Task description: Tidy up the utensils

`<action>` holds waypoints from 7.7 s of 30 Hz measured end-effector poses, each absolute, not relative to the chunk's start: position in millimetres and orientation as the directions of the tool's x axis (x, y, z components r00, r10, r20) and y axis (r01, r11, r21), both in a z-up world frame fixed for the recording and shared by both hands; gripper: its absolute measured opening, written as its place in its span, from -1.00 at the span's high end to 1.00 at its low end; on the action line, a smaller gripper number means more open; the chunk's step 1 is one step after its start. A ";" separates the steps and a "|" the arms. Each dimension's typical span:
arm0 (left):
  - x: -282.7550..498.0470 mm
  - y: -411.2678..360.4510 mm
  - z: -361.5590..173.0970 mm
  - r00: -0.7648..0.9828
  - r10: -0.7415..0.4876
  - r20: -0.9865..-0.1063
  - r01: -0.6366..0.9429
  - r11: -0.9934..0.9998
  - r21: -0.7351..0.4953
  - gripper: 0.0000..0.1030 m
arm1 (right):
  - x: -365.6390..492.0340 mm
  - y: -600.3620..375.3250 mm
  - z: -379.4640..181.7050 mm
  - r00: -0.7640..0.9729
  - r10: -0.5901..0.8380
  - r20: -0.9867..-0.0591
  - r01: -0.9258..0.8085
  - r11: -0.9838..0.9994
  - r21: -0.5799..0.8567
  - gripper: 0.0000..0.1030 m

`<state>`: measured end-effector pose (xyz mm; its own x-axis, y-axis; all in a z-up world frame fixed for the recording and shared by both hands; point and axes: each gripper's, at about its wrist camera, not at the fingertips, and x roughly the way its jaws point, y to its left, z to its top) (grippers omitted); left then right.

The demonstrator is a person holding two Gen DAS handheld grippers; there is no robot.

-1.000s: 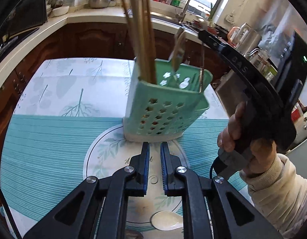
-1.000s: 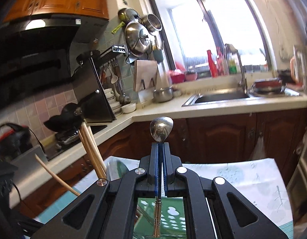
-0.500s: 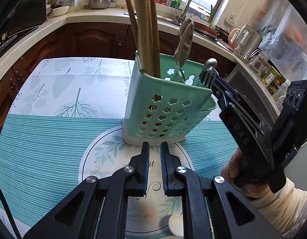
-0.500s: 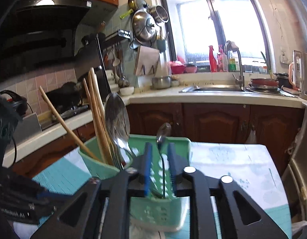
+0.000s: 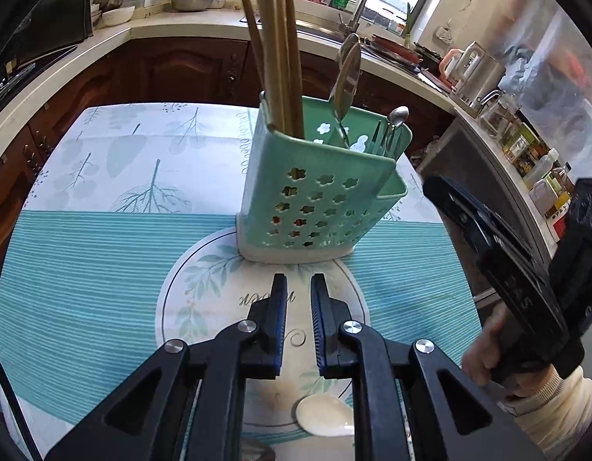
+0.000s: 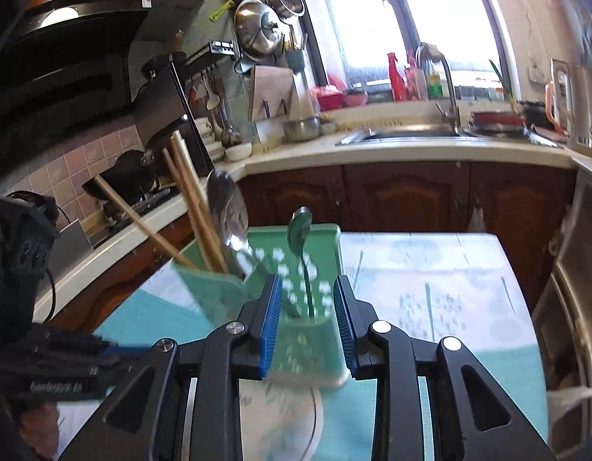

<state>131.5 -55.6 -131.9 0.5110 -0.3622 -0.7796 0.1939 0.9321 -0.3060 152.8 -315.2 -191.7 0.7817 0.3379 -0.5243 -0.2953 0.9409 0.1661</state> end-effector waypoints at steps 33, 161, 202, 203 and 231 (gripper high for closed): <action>51.1 9.3 -214.8 0.182 -0.475 -0.861 0.059 0.879 -0.473 0.37 | -23.5 -229.5 -222.1 0.217 0.411 -0.886 -0.479 0.835 0.270 0.45; 74.1 -58.1 -195.6 0.165 -0.618 -0.769 0.552 0.704 -0.447 0.94 | 51.2 -260.2 -235.5 0.109 0.435 -0.894 -0.499 0.802 0.329 0.94; 26.4 109.0 -73.9 0.613 -0.118 -0.781 -0.058 0.979 -0.193 0.94 | 71.2 -82.1 -272.2 -0.024 0.095 -0.995 -0.734 0.674 0.082 0.63; 25.4 111.4 -74.0 0.614 -0.114 -0.781 -0.066 0.979 -0.195 0.94 | 70.1 -76.0 -273.5 -0.021 0.069 -0.997 -0.747 0.662 0.061 0.66; 86.5 -33.3 34.3 0.750 -0.281 -0.598 0.280 0.955 -0.098 0.94 | 105.8 -244.7 -101.9 0.545 0.326 -0.772 -0.256 0.942 0.218 0.90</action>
<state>86.5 -33.3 34.3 0.7504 -0.2814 -0.5981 0.2800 0.9550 -0.0980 105.8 -244.7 -101.9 0.5448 0.3263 -0.7725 -0.2556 0.9420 0.2176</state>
